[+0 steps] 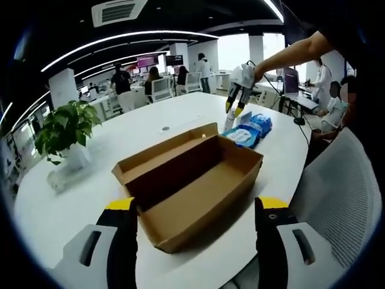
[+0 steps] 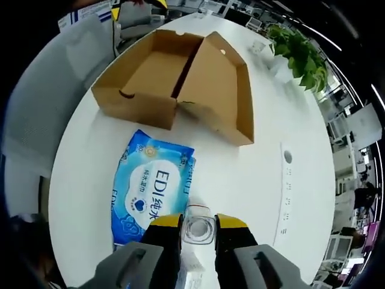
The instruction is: Operate the shoe box by opening the lid, removing the specified soft item, and placing it in the target area until the item is outside and the box remains undamaged.
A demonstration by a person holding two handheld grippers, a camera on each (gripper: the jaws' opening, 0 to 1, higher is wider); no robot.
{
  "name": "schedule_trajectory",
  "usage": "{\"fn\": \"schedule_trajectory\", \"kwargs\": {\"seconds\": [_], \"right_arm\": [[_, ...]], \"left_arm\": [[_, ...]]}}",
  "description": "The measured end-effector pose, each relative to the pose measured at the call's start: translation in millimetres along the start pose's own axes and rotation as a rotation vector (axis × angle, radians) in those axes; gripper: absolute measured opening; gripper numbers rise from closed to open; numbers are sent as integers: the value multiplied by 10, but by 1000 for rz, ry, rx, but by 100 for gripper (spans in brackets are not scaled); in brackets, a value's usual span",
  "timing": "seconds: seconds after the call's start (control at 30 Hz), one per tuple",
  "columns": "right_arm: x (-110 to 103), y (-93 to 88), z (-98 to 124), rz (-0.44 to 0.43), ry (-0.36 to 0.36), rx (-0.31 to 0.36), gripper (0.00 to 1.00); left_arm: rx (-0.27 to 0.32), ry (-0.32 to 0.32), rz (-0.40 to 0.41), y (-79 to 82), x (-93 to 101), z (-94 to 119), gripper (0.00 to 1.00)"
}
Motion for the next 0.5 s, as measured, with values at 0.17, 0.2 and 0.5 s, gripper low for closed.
{"fn": "schedule_trajectory", "kwargs": {"seconds": [0.17,0.2,0.5], "right_arm": [[39,19,-11,-3,18,5,17],[48,15,-14,-5,18,4,17],[103,-5,-23,-20,34,0,17]], "left_arm": [[-3,3,7,-23,-20,-5,81],[-5,4,8,-26,-24,-6,81],[-7,15,20,-60,-68,-3,80]]}}
Point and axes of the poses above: the point that each gripper's makers call its tool centre point, and the gripper's own axes: z roughly backward along the fingers, x roughly to its right, y roughly out of its top, the point moved 1 cm from there along z, roughly backward along the fingers, and after that the axes turned 6 degrees about -y, right-handed, at the moved point
